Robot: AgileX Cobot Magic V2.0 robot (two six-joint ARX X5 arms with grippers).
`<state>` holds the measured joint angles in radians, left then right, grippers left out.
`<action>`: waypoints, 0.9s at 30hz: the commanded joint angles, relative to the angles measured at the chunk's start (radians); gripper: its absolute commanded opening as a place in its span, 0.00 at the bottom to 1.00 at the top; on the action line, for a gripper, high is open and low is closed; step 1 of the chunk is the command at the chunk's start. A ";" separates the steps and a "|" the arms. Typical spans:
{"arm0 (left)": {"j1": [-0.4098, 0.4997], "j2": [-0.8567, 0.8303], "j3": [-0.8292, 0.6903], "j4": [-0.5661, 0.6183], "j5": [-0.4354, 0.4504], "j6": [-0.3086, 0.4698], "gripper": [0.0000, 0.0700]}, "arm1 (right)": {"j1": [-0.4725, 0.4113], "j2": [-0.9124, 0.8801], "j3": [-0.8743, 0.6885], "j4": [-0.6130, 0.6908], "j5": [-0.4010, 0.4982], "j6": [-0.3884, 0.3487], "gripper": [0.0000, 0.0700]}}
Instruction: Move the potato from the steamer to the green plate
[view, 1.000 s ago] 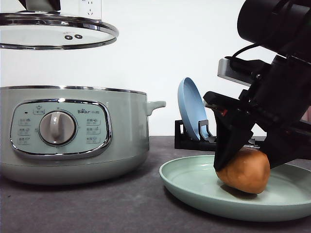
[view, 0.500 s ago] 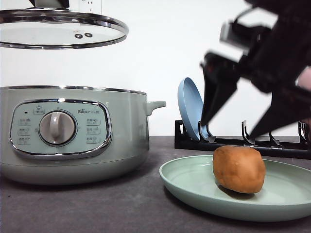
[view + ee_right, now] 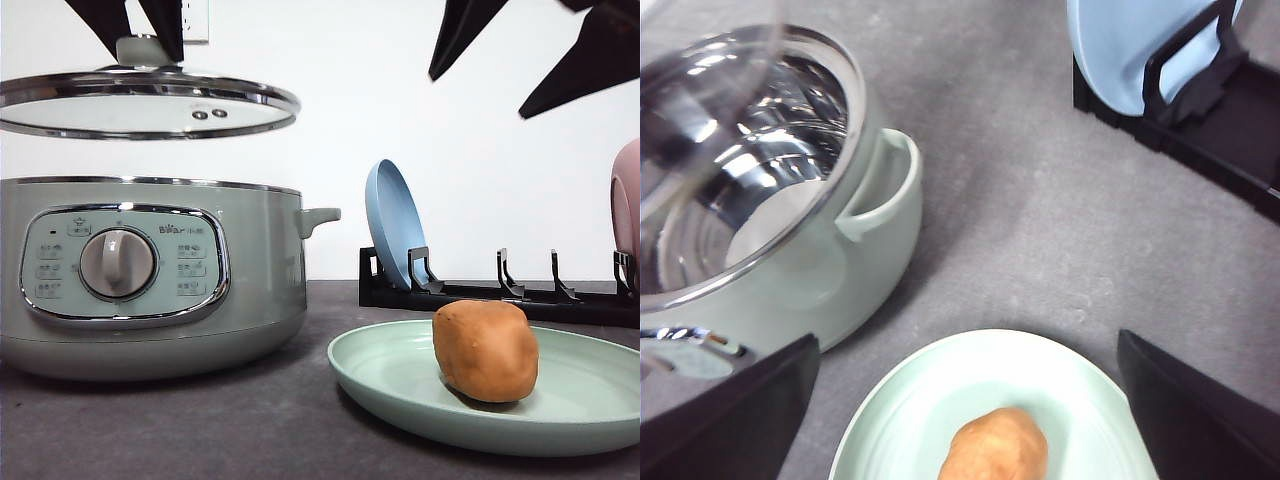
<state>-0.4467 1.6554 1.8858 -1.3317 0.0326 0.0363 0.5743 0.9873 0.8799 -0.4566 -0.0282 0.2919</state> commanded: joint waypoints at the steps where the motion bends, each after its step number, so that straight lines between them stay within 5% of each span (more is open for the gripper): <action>1: -0.005 0.027 0.037 0.024 0.005 0.008 0.00 | 0.005 -0.010 0.018 0.001 0.004 -0.016 0.86; 27: 0.015 0.124 0.037 0.039 -0.015 0.028 0.00 | 0.005 -0.081 0.018 -0.079 0.033 -0.030 0.86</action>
<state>-0.4263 1.7611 1.8858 -1.3119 0.0175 0.0473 0.5739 0.9035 0.8803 -0.5419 0.0023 0.2666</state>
